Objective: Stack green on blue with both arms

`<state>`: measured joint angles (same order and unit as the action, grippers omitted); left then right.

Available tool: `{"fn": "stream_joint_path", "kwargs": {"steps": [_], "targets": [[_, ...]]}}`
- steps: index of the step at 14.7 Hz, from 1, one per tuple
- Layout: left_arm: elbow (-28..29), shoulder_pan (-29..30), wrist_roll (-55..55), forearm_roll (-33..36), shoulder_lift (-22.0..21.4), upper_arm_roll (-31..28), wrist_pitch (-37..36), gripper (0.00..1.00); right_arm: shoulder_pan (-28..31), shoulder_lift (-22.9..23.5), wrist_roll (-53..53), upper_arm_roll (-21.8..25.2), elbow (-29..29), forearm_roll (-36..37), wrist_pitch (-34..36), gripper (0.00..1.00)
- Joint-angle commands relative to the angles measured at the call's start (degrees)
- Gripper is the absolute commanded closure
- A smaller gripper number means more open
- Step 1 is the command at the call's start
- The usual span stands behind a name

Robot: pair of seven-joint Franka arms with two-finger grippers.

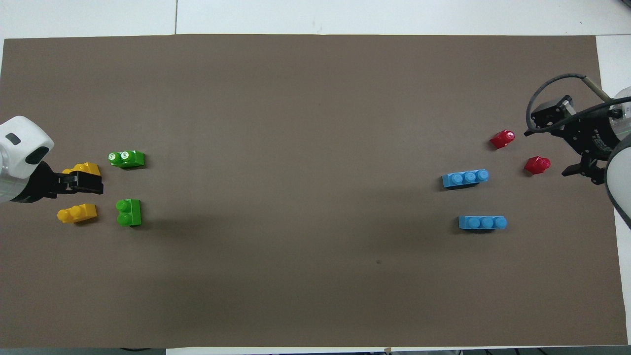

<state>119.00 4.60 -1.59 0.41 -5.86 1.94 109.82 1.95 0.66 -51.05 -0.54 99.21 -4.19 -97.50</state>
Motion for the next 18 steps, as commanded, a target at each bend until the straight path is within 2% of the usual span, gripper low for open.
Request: {"fn": "stream_joint_path", "kwargs": {"steps": [1,3,8,12,18], "targets": [[4.5,0.9,4.5,0.6,-1.3,0.4,3.5,0.0,3.2,-1.2,-3.8,-0.3,2.9,-6.1,-1.3,0.0],[6.1,0.8,5.2,0.6,-1.3,0.4,4.7,0.0,5.1,-0.4,-7.8,-0.2,3.3,-11.3,-0.9,0.0],[11.1,0.8,5.6,0.6,-0.8,0.4,10.2,0.0,7.9,2.6,-14.0,-0.2,3.6,-15.1,-1.0,0.0],[13.4,0.7,5.4,0.6,0.6,0.4,14.6,0.0,8.2,5.1,-14.5,-0.2,5.7,-17.3,-2.5,0.0],[14.0,0.2,5.0,0.6,1.8,0.5,15.3,0.0,9.1,7.2,-13.7,-0.2,10.2,-20.5,-5.4,0.0]]}}
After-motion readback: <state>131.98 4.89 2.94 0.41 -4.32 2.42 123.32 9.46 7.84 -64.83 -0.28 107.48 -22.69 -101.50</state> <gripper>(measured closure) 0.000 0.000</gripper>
